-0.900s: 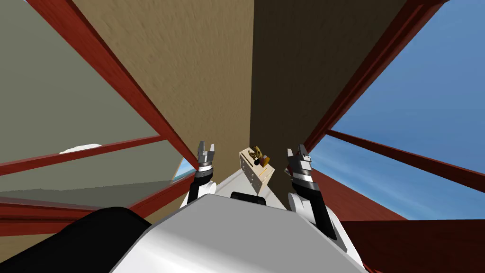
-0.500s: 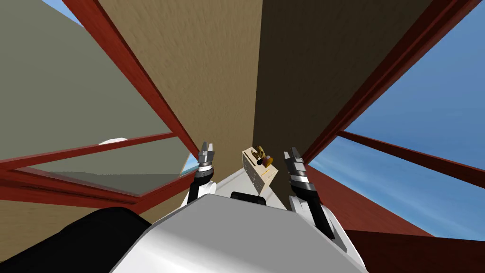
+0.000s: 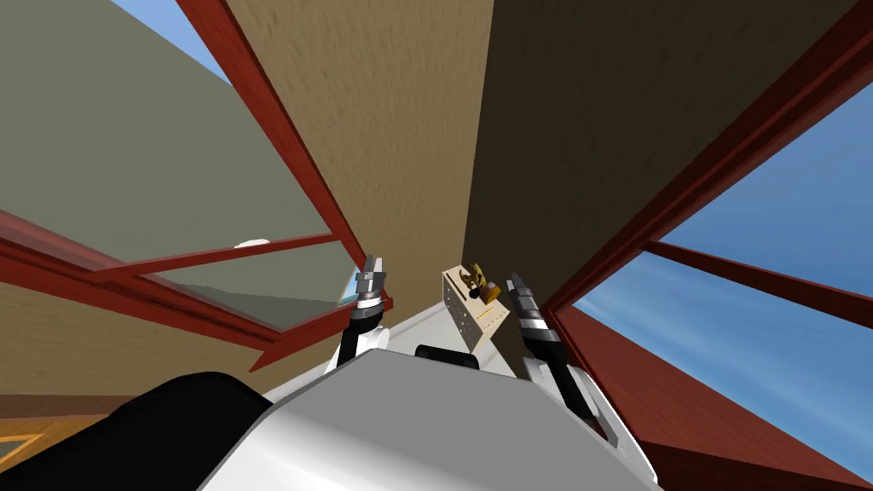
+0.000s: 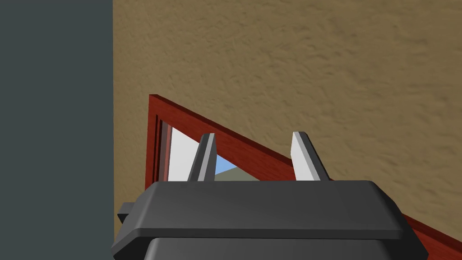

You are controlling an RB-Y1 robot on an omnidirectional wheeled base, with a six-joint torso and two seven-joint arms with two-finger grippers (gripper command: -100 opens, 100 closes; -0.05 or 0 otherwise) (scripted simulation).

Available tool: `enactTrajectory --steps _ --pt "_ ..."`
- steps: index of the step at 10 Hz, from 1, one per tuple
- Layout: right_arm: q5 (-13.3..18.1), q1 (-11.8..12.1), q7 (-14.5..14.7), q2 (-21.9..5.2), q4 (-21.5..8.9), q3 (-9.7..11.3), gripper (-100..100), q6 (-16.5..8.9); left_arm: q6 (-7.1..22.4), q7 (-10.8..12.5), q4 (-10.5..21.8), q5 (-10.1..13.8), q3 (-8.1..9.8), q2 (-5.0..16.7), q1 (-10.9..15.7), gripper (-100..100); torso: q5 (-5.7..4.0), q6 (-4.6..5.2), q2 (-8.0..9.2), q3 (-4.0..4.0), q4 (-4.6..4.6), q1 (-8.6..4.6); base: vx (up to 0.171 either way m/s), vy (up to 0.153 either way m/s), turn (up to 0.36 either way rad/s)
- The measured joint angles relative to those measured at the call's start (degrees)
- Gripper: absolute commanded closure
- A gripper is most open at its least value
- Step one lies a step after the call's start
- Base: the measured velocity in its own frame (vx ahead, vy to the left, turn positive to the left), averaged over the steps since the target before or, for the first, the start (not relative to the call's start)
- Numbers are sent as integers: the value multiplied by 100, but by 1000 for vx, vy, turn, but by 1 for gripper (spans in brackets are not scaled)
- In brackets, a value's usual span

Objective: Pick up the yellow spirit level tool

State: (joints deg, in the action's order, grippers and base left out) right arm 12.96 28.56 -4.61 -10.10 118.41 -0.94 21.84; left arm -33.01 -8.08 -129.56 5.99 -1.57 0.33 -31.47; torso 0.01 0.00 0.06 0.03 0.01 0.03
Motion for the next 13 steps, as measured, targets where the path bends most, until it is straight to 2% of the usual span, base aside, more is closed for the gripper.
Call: enactTrajectory --steps 1,3,7,10,13 --pt "58 4 38 -35 -102 16 -100 13 0 0 0 0 0 0 0 0 0 1 0 0 0 -2 -21 11 94" --pt "266 -123 156 -166 -582 55 -100 78 0 0 0 0 0 0 0 0 -1 0 0 0 0 -2 -20 5 95" --pt "487 -52 274 -328 -808 142 -100 41 0 0 0 0 0 0 0 0 0 1 -4 -2 0 -1 -3 20 99" --pt "716 -146 387 -484 -1189 231 -100 13 0 0 0 0 0 0 -1 0 6 -2 -51 -29 -10 26 109 66 180" --pt "906 -190 490 -643 -1548 294 -100 10 0 0 0 0 0 0 -1 0 1 2 -22 -13 -5 2 43 18 126"
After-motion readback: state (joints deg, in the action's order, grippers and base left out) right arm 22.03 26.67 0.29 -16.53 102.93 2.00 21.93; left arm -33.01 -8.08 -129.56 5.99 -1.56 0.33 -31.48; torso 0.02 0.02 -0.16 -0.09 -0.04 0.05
